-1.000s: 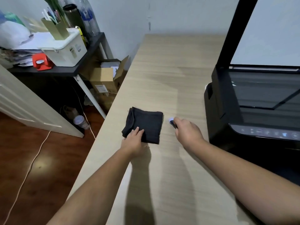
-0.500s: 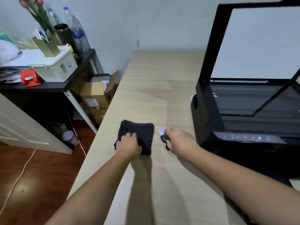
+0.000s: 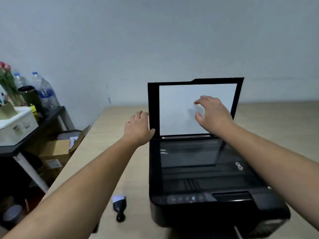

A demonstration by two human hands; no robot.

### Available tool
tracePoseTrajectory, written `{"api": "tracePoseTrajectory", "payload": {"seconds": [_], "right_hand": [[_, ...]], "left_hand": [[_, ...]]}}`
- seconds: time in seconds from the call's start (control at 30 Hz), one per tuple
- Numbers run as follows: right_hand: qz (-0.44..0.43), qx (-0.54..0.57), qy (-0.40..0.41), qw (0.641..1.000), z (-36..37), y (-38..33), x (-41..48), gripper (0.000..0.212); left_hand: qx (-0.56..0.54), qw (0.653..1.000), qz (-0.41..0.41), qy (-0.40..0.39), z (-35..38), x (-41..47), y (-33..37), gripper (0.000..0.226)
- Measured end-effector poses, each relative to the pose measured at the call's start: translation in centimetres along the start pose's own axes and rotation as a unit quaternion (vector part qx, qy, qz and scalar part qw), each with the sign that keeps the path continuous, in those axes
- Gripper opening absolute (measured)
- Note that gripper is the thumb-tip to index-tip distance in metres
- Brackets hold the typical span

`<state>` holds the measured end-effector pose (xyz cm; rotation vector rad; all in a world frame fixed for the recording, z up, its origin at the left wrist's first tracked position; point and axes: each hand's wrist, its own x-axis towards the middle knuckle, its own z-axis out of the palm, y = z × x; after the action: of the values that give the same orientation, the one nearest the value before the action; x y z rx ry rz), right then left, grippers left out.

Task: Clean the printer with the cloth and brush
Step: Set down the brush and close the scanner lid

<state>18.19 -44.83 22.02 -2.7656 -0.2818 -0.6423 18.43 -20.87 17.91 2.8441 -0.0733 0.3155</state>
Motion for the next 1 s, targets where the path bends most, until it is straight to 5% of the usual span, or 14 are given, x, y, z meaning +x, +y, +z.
{"api": "tracePoseTrajectory", "payload": {"seconds": [0.17,0.3,0.43,0.6,1.0], "right_hand": [[-0.017,-0.033,0.032,0.999,-2.6,6.5,6.2,0.072],[-0.011,-0.058,0.007,0.998,-3.0,9.6,10.5,0.078],[-0.017,-0.106,-0.056,0.993,-1.4,12.4,12.7,0.073],[-0.044,-0.096,-0.013,0.994,-0.5,13.0,11.6,0.064],[-0.003,-0.039,0.105,0.994,-2.6,10.8,-1.1,0.037]], "left_hand": [[-0.008,0.993,0.026,0.115,-2.5,6.7,6.6,0.081],[0.069,0.99,0.028,0.124,-3.6,11.1,8.9,0.088],[0.143,0.989,-0.015,0.025,-3.1,13.3,9.2,0.086],[0.177,0.984,-0.008,0.029,-2.9,12.3,9.5,0.08],[0.128,0.978,0.065,0.153,-0.9,-0.3,8.5,0.044]]}}
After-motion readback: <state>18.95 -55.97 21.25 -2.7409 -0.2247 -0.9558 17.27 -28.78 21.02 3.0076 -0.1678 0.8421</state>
